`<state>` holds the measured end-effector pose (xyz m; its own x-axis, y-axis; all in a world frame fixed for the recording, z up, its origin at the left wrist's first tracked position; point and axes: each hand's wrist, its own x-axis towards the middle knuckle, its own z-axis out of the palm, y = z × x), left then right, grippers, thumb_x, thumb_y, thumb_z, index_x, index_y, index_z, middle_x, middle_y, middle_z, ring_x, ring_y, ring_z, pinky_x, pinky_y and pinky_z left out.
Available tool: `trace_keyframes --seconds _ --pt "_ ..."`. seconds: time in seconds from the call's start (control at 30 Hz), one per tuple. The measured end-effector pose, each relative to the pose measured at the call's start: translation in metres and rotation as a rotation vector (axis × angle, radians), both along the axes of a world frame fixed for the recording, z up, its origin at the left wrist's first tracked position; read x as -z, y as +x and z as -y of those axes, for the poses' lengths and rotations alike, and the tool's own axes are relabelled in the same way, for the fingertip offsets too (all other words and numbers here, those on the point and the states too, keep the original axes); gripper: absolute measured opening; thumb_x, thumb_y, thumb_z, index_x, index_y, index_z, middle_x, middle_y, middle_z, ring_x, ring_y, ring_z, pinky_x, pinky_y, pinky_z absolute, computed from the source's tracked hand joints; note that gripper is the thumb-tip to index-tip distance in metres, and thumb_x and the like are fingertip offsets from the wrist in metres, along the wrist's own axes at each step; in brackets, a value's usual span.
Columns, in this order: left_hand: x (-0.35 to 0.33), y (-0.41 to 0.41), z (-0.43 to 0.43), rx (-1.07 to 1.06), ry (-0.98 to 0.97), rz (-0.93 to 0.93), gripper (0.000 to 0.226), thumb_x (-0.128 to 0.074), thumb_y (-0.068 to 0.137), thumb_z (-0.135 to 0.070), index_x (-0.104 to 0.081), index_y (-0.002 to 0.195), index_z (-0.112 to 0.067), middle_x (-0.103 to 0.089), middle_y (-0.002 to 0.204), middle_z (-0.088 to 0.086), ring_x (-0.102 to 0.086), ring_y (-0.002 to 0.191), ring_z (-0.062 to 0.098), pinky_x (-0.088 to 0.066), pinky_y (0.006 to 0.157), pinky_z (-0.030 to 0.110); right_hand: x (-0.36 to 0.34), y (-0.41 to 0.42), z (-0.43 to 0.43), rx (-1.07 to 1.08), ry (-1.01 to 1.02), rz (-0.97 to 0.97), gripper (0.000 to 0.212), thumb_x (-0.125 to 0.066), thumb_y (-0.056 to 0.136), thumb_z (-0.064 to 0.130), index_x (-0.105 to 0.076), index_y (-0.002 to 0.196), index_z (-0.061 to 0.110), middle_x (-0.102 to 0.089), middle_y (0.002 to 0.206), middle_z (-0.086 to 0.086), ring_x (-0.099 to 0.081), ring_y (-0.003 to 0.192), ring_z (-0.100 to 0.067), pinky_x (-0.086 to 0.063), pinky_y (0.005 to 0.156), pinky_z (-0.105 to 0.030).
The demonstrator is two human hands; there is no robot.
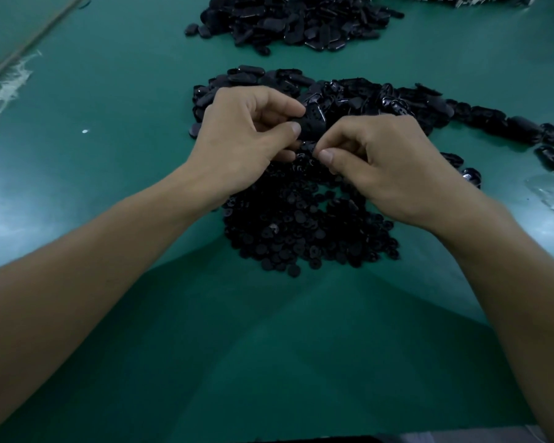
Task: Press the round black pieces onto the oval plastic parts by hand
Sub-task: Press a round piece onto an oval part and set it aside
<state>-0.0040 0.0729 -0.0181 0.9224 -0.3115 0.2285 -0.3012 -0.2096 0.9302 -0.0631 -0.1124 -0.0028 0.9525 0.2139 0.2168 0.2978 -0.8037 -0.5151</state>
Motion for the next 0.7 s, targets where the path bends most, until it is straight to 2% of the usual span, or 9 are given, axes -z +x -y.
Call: trace_keyframes --seconds 0.33,0.4,0.5,0.7 --pt "-0.0015 -0.0011 0.0003 -0.019 0.007 -0.017 0.013 -0.069 0.091 -0.002 -0.070 0.100 -0.012 -0.072 0.082 0.004 -0.075 0.076 0.017 -0.061 0.071 0.028 -0.0002 -0.0004 0.0001 0.035 0.265 0.046 0.007 -0.074 0.090 0.018 -0.073 0.091 0.025 -0.070 0.074 0.014 -0.069 0.072 0.000 -0.055 0.071 -0.017" --pt "-0.0016 -0.0016 0.0007 -0.019 0.003 -0.020 0.014 -0.069 0.091 -0.001 -0.070 0.099 -0.012 -0.072 0.080 0.003 -0.074 0.075 0.015 -0.061 0.070 0.027 0.0000 0.0006 0.0017 0.041 0.298 0.033 0.010 -0.074 0.090 0.014 -0.071 0.094 0.023 -0.071 0.075 0.009 -0.070 0.070 -0.004 -0.058 0.071 -0.021" --pt "-0.0015 -0.0022 0.0011 -0.016 0.002 -0.024 0.014 -0.069 0.091 0.001 -0.070 0.098 -0.011 -0.072 0.079 0.002 -0.075 0.075 0.014 -0.060 0.069 0.025 0.0008 0.0028 0.0036 0.055 0.252 0.042 0.017 -0.071 0.092 0.014 -0.071 0.106 0.024 -0.070 0.078 0.011 -0.069 0.070 -0.002 -0.055 0.072 -0.016" --pt "-0.0010 -0.0026 0.0007 -0.023 0.001 -0.029 0.014 -0.073 0.087 0.001 -0.072 0.095 -0.010 -0.074 0.077 0.002 -0.076 0.075 0.017 -0.061 0.071 0.027 0.0011 0.0014 0.0028 0.079 0.232 0.074 0.015 -0.072 0.091 0.011 -0.072 0.093 0.026 -0.072 0.080 0.011 -0.070 0.074 0.001 -0.055 0.074 -0.014"
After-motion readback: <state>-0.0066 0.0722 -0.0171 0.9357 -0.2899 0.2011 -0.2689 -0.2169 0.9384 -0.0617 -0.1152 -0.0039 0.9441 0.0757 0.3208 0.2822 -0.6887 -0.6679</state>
